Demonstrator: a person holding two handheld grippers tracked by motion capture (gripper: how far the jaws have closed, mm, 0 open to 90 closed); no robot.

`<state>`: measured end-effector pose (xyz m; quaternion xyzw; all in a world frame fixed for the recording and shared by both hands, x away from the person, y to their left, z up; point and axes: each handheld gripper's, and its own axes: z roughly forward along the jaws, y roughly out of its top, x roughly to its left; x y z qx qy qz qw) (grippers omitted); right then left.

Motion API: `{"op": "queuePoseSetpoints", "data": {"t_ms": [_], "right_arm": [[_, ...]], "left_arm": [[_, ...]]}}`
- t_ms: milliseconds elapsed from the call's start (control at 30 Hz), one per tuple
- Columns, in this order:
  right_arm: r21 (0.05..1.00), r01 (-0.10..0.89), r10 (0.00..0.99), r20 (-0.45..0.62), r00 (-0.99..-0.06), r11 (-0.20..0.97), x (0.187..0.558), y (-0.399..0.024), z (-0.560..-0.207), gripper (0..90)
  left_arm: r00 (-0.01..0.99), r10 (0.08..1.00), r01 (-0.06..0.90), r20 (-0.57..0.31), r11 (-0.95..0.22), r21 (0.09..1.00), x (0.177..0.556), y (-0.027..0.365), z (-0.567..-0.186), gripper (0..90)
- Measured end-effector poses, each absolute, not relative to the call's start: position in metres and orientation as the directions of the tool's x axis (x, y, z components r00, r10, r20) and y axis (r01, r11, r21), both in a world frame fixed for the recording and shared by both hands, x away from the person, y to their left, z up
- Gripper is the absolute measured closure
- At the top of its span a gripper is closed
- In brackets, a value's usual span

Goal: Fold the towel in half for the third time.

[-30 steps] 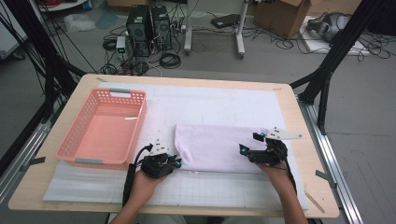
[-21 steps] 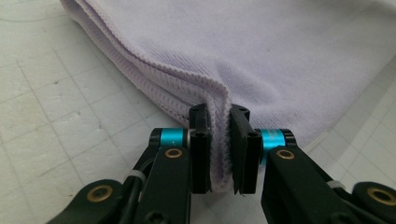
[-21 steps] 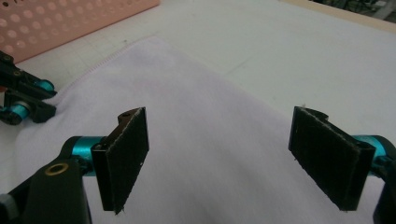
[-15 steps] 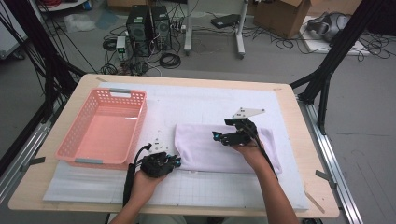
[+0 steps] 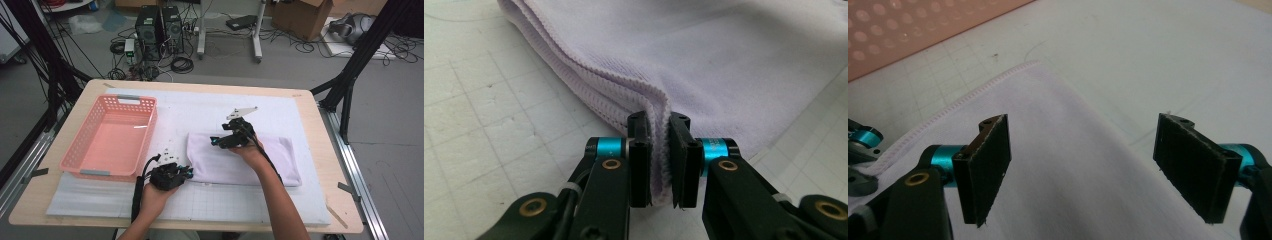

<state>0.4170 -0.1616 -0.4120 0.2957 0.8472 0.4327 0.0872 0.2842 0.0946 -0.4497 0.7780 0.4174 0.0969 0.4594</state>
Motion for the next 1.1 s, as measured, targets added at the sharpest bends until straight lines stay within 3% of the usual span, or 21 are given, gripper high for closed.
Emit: {"op": "queuePoseSetpoints", "data": {"t_ms": [433,833,933,1100], "right_arm": [[0.734,0.428,0.552,0.088,-0.829,0.527,0.436,-0.121,-0.425,31.2],[0.658,0.416,0.513,0.053,-0.857,0.627,0.444,-0.096,-0.432,58.8],[0.648,0.450,0.541,0.070,-0.838,0.615,0.444,-0.095,-0.429,79.5],[0.654,0.448,0.552,0.055,-0.832,0.609,0.441,-0.091,-0.424,84.8]], "left_arm": [[0.622,0.733,0.587,-0.275,-0.204,0.784,0.285,0.101,-0.451,80.0],[0.588,0.753,0.615,-0.296,-0.178,0.768,0.284,0.104,-0.450,81.0],[0.587,0.757,0.613,-0.288,-0.183,0.769,0.284,0.105,-0.449,81.3],[0.581,0.759,0.608,-0.292,-0.167,0.776,0.283,0.110,-0.443,81.6]]}}
